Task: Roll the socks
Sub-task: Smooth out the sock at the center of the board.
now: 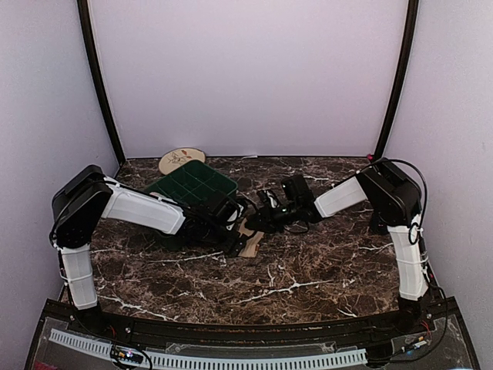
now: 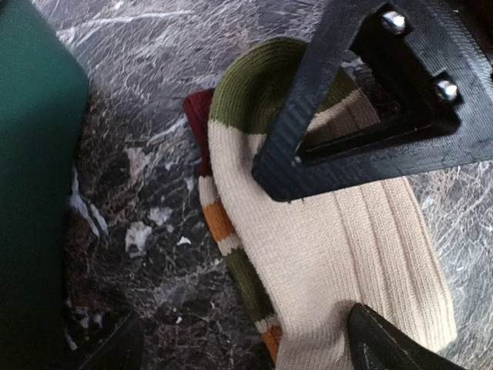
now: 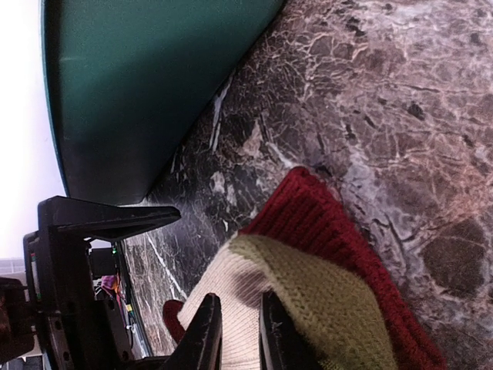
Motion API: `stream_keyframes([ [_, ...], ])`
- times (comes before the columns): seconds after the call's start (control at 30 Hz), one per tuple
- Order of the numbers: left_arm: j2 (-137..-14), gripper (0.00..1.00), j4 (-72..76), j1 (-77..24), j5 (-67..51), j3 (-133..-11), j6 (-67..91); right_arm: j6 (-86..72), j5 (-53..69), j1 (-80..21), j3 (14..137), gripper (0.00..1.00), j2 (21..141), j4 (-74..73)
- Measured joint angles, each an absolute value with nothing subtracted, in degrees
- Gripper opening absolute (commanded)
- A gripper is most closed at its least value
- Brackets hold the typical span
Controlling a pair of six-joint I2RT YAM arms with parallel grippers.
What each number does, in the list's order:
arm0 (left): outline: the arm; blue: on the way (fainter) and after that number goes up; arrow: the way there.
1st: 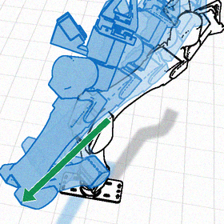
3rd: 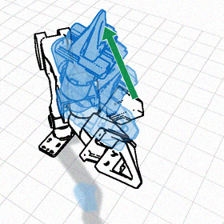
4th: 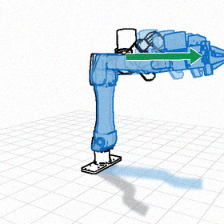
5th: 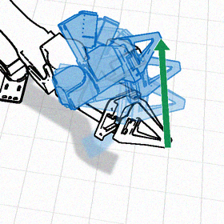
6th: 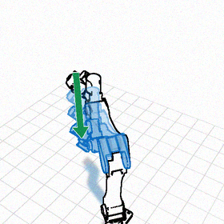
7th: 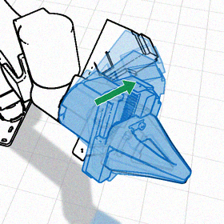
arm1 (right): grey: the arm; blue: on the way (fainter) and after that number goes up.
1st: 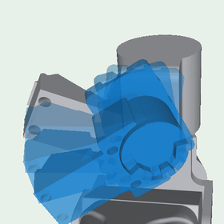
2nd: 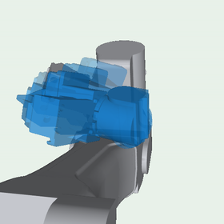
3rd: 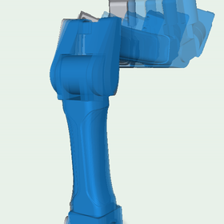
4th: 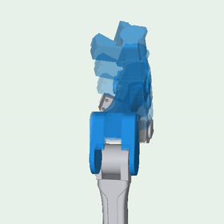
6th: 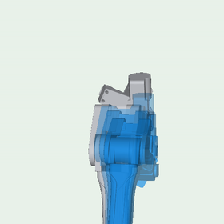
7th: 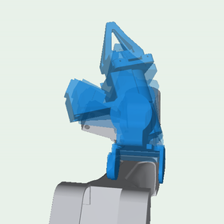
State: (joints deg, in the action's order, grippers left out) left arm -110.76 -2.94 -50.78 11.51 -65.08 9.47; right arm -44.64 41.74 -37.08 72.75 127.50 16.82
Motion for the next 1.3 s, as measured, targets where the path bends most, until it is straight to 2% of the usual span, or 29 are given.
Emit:
stream_keyframes([
  [1.03,-111.0,0.93,-3.1,-50.8,10.1,-64.3,16.1,-48.8,49.7,-31.2,78.1,0.18,131.6,15.4],
  [1.3,-111.0,0.93,-3.1,-50.8,10.1,-64.3,16.3,-45.8,48.8,-30.6,81.8,0.18,132.2,9.5],
])
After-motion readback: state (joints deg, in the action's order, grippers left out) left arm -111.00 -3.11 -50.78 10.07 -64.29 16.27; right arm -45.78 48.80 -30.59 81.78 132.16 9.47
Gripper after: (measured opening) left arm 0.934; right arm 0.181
